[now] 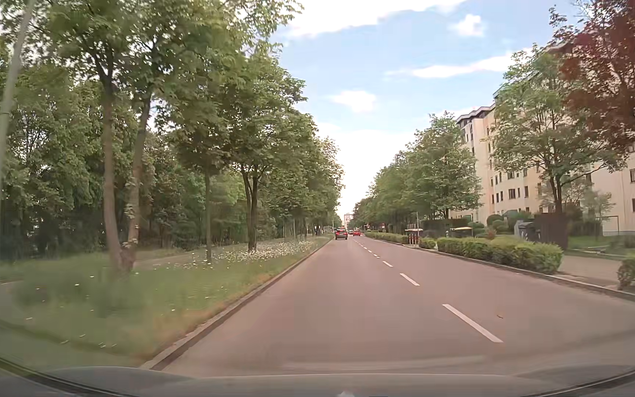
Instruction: Follow the waypoints while adhering to traffic rules and regulations
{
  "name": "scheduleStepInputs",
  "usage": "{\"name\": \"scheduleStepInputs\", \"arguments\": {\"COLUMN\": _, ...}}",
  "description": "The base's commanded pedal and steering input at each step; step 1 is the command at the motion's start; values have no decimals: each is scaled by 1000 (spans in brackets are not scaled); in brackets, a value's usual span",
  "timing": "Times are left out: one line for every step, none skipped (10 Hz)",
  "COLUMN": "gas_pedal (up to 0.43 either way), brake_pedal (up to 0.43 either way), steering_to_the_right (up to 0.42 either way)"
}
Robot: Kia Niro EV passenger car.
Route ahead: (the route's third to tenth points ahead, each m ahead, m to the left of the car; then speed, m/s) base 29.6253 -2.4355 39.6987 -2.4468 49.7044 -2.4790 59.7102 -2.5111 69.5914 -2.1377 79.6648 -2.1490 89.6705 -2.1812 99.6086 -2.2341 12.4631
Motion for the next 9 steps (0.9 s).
{"name": "scheduleStepInputs", "arguments": {"gas_pedal": 0, "brake_pedal": 30, "steering_to_the_right": -2}}
{"name": "scheduleStepInputs", "arguments": {"gas_pedal": 0, "brake_pedal": 30, "steering_to_the_right": -1}}
{"name": "scheduleStepInputs", "arguments": {"gas_pedal": 0, "brake_pedal": 30, "steering_to_the_right": -1}}
{"name": "scheduleStepInputs", "arguments": {"gas_pedal": 0, "brake_pedal": 30, "steering_to_the_right": -1}}
{"name": "scheduleStepInputs", "arguments": {"gas_pedal": 0, "brake_pedal": 37, "steering_to_the_right": 0}}
{"name": "scheduleStepInputs", "arguments": {"gas_pedal": 0, "brake_pedal": 43, "steering_to_the_right": 0}}
{"name": "scheduleStepInputs", "arguments": {"gas_pedal": 0, "brake_pedal": 61, "steering_to_the_right": 0}}
{"name": "scheduleStepInputs", "arguments": {"gas_pedal": 0, "brake_pedal": 67, "steering_to_the_right": 0}}
{"name": "scheduleStepInputs", "arguments": {"gas_pedal": 0, "brake_pedal": 67, "steering_to_the_right": -1}}
